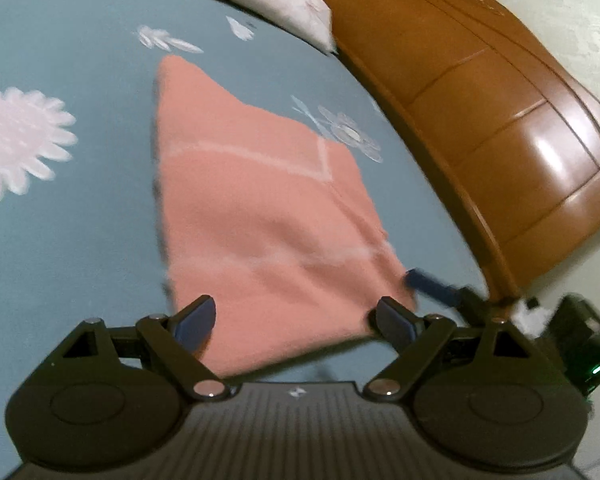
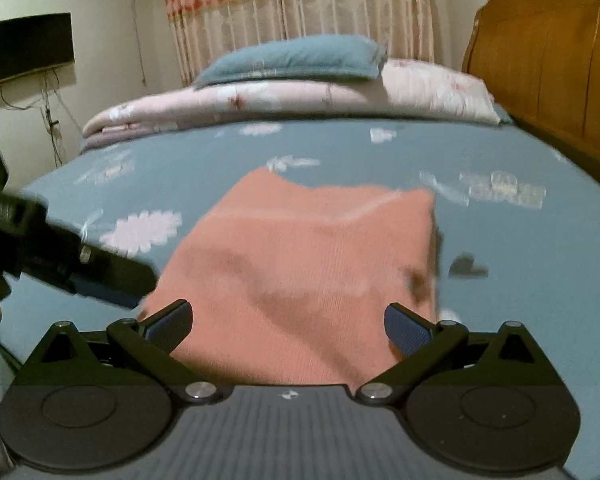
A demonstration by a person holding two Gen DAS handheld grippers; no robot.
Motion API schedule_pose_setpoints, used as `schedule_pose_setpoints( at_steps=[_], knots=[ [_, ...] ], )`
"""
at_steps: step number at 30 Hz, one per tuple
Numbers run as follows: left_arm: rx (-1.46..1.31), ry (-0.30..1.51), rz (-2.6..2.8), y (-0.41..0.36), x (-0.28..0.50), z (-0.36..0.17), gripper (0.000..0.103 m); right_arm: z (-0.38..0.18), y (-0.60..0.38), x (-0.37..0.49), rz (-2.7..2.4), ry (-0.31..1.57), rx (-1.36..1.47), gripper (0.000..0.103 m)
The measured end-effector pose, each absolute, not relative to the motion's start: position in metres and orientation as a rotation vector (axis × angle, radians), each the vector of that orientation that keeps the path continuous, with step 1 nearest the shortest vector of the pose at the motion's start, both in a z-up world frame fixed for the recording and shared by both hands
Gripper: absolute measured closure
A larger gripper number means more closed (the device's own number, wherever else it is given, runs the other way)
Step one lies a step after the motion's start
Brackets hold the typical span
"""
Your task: Fold clothes
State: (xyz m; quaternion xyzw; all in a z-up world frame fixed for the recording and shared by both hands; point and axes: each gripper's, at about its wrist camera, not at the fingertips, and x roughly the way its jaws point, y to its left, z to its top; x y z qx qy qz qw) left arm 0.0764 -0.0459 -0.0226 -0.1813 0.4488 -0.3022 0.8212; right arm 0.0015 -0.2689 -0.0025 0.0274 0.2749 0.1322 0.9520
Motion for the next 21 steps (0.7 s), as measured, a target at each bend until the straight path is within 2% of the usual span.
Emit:
schedule_pose_setpoints(
  at_steps=[10, 17, 21],
  knots=[
    [-0.297, 0.931, -0.523, -0.024, 0.079, -0.025, 0.015, -0.027, -0.294, 0.043, 0.185, 0.679, 0.161, 0.0],
    [-0.285, 0.909, -0.5, -0.017, 0.086, -0.028, 0.015, 0.004, -0.285, 0.033, 0.258, 0.546, 0.141, 0.0],
    [-0.255, 0.905, -0.493, -0.016, 0.087, -0.029, 0.015, -0.01, -0.266, 0.055, 0.304, 0.613, 0.081, 0.0]
  ],
)
